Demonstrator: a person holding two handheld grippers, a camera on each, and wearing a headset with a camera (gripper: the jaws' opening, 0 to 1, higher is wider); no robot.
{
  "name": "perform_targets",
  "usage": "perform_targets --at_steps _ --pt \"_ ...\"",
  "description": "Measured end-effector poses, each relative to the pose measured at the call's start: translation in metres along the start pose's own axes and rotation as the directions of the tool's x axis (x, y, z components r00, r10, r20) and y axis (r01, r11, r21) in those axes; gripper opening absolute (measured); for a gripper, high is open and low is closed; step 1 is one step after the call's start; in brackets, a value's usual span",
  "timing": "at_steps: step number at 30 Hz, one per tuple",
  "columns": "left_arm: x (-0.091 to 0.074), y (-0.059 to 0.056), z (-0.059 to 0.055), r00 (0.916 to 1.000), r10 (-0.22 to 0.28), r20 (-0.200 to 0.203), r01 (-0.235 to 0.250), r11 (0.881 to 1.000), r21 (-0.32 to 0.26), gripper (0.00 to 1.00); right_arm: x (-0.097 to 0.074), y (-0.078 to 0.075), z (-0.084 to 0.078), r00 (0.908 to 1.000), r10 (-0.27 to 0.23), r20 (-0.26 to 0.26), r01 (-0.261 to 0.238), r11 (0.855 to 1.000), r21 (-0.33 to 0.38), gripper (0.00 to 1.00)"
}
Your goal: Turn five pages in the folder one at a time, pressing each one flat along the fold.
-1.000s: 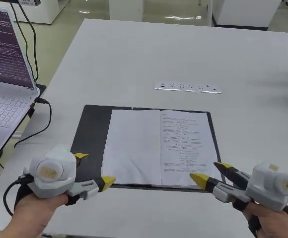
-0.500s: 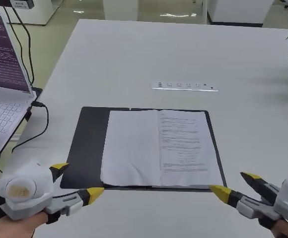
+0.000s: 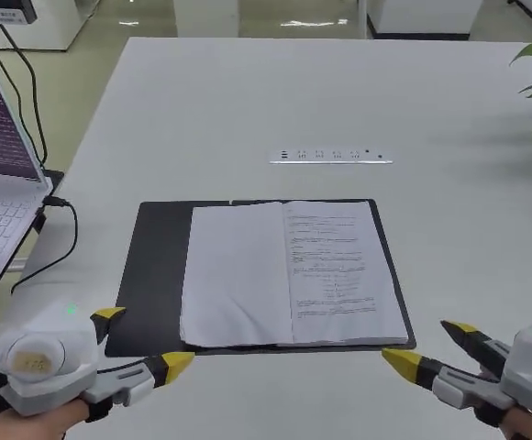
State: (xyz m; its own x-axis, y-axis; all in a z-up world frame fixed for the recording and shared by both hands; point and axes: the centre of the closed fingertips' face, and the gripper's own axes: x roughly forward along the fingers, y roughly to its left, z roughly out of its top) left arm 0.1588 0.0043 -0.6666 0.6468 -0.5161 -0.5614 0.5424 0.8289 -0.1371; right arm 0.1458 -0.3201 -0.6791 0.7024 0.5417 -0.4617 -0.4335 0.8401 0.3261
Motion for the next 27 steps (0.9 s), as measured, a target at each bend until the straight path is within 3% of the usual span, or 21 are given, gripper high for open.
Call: perform_targets --at_steps 9,14,21,27 --pt "0.022 -0.020 0.012 0.9983 -0.057 -0.017 0.057 0.998 0.037 0.70 -0.003 -0.005 -0.005 1.0000 -0.006 -0.004 0.006 1.000 0.019 0.78" --pt "0.041 -0.039 0.028 0.9943 -0.104 -0.022 0.105 0.992 0.075 0.70 -0.002 -0.008 -0.005 1.0000 -0.009 0.000 0.009 1.000 0.028 0.79" --pt "0.074 -0.065 0.053 0.9842 -0.176 -0.023 0.177 0.976 0.128 0.70 -0.003 -0.010 -0.005 1.0000 -0.002 0.001 0.002 0.999 0.039 0.77" --pt "0.103 -0.088 0.066 0.9737 -0.225 -0.039 0.228 0.960 0.162 0.70 -0.002 -0.010 -0.003 0.9999 0.011 0.009 -0.012 0.999 0.049 0.78"
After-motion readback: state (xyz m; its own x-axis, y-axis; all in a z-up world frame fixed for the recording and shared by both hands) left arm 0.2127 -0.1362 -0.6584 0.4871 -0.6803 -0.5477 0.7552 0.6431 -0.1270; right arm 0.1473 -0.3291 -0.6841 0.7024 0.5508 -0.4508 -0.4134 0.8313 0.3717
